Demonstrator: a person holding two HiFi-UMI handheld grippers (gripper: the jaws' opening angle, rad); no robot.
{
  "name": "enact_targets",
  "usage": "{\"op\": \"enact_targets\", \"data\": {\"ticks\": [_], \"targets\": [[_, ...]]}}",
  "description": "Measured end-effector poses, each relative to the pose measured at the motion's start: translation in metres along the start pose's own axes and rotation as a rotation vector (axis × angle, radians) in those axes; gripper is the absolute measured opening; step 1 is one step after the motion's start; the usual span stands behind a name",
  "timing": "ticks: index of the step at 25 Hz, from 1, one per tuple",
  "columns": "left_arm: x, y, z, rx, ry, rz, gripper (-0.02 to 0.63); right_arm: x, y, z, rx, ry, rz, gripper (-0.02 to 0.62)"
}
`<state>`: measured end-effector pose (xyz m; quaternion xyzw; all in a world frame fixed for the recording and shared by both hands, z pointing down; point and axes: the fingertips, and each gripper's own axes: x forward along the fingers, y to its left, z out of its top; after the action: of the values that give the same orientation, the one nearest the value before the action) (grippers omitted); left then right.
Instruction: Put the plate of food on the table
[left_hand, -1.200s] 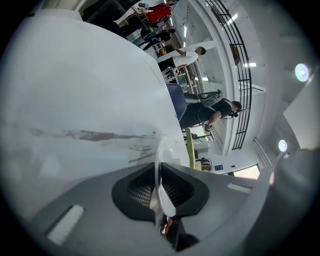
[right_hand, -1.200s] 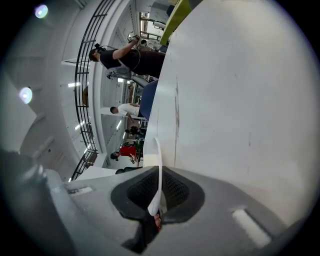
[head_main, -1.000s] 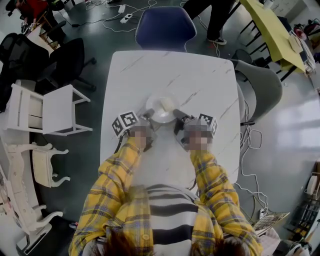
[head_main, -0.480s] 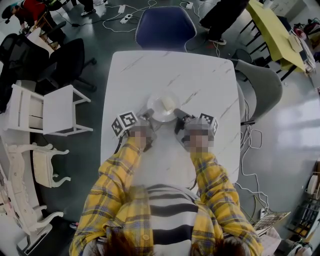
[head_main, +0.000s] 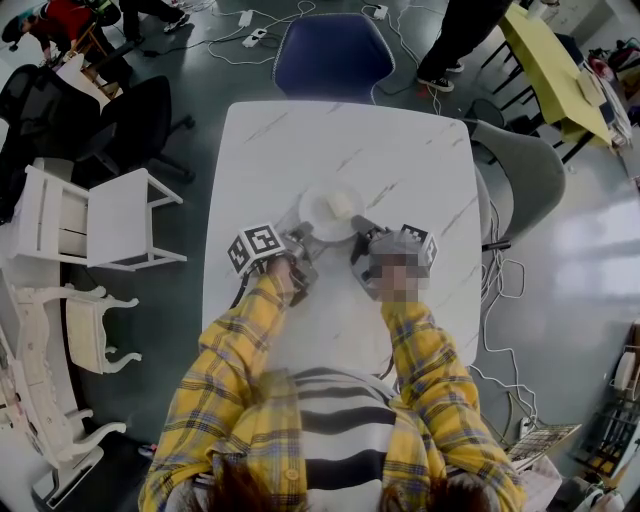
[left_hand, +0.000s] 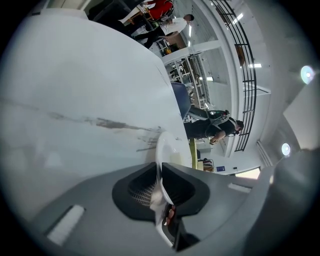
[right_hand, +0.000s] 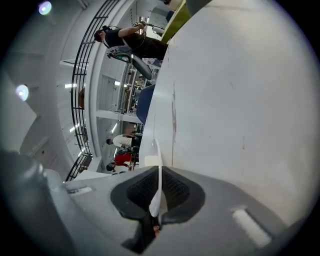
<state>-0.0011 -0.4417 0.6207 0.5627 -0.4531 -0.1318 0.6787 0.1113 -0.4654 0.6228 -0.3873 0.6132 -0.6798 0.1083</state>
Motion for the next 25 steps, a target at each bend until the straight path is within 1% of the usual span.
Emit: {"op": "enact_targets", "data": {"ticks": [6, 10, 14, 17, 18, 21, 23, 25], "targets": [[-0.001, 0.002, 0.001, 0.011, -0.003, 0.007, 0.028, -0.003, -0.004, -0.005, -0.003, 0.006, -0.046, 0.015], [0.0, 0.002, 0.003, 0.017, -0.013, 0.012, 0.023, -0.008, -0.004, -0.004, -0.02, 0.015, -0.063, 0.058], [0.0, 0.003, 0.004, 0.03, -0.018, 0.019, 0.02, -0.014, -0.01, 0.0, -0.062, 0.013, -0.119, 0.063], [-0.003, 0.003, 0.005, 0.041, -0.03, 0.022, 0.017, -0.019, -0.013, 0.003, -0.065, -0.005, -0.138, 0.063], [-0.003, 0.003, 0.006, 0.044, -0.034, 0.021, 0.025, -0.02, -0.014, 0.005, -0.071, -0.011, -0.145, 0.063], [-0.006, 0.001, 0.008, 0.056, -0.044, 0.02, 0.092, -0.022, -0.017, 0.004, -0.089, -0.017, -0.165, 0.063], [-0.009, 0.003, 0.01, 0.068, -0.051, 0.038, 0.1, -0.021, -0.018, 0.002, -0.091, -0.015, -0.171, 0.061], [-0.011, 0.005, 0.011, 0.104, -0.053, 0.068, 0.097, -0.022, -0.017, 0.0, -0.112, -0.011, -0.186, 0.061]]}}
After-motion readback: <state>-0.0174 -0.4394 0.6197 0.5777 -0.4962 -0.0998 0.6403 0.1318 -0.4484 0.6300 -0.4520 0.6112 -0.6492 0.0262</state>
